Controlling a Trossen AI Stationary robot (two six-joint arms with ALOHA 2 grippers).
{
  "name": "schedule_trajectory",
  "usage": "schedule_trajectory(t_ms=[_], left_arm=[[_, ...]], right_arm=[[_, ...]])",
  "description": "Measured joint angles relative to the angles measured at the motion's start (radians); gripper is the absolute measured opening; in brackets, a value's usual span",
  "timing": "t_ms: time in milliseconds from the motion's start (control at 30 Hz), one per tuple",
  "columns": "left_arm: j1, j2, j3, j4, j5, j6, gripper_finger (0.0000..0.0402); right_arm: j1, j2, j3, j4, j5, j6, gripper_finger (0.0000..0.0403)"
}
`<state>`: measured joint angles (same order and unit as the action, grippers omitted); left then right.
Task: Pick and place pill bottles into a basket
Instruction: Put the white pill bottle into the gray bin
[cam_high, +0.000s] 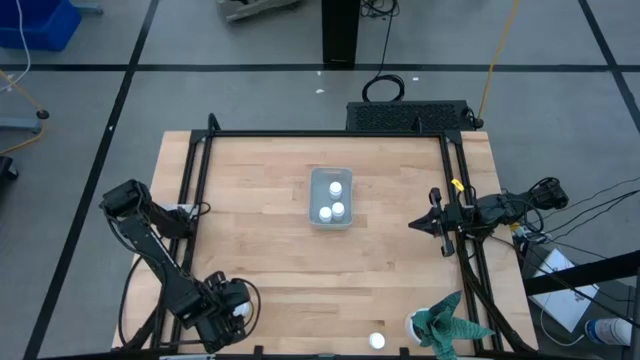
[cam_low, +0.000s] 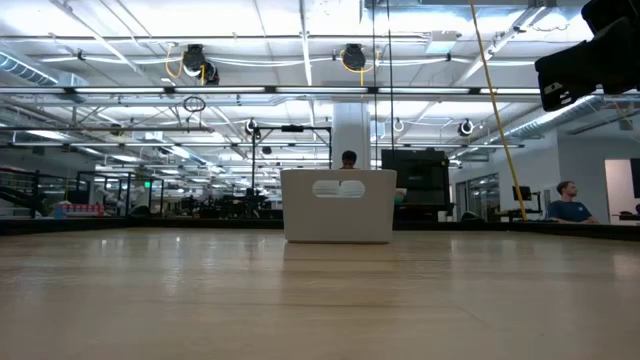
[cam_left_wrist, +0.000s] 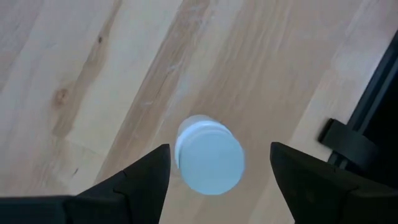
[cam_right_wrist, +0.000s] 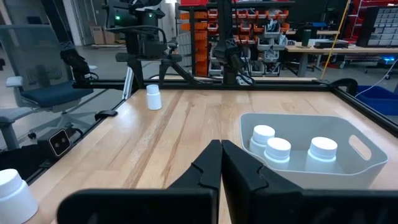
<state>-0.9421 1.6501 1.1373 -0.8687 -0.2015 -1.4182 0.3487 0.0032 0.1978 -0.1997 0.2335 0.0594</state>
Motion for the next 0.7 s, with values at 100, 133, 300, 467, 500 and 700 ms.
schedule_trajectory(t_ms=[100, 133, 300, 467, 500, 700], left_arm=[[0.000, 0.000, -0.010, 0.008, -0.001, 0.001, 0.0278], [0.000, 0.000, -0.015, 0.010, -0.001, 0.000, 0.0278], [0.002, 0.000, -0.058, 0.019, 0.023, -0.007, 0.0278], [0.007, 0.000, -0.059, 0.037, 0.011, 0.019, 0.0278], [0.007, 0.000, -0.059, 0.036, 0.009, 0.021, 0.0278], [0.007, 0.000, -0.059, 0.037, 0.018, 0.028, 0.0255]], right_arm=[[0.000, 0.000, 0.000, 0.000, 0.000, 0.000, 0.0004], [0.000, 0.000, 0.000, 0.000, 0.000, 0.000, 0.0004], [0.000, 0.000, 0.000, 0.000, 0.000, 0.000, 0.0004], [0.000, 0.000, 0.000, 0.000, 0.000, 0.000, 0.0004], [0.000, 0.000, 0.000, 0.000, 0.000, 0.000, 0.0004], [0.000, 0.000, 0.000, 0.000, 0.000, 0.000, 0.0004]])
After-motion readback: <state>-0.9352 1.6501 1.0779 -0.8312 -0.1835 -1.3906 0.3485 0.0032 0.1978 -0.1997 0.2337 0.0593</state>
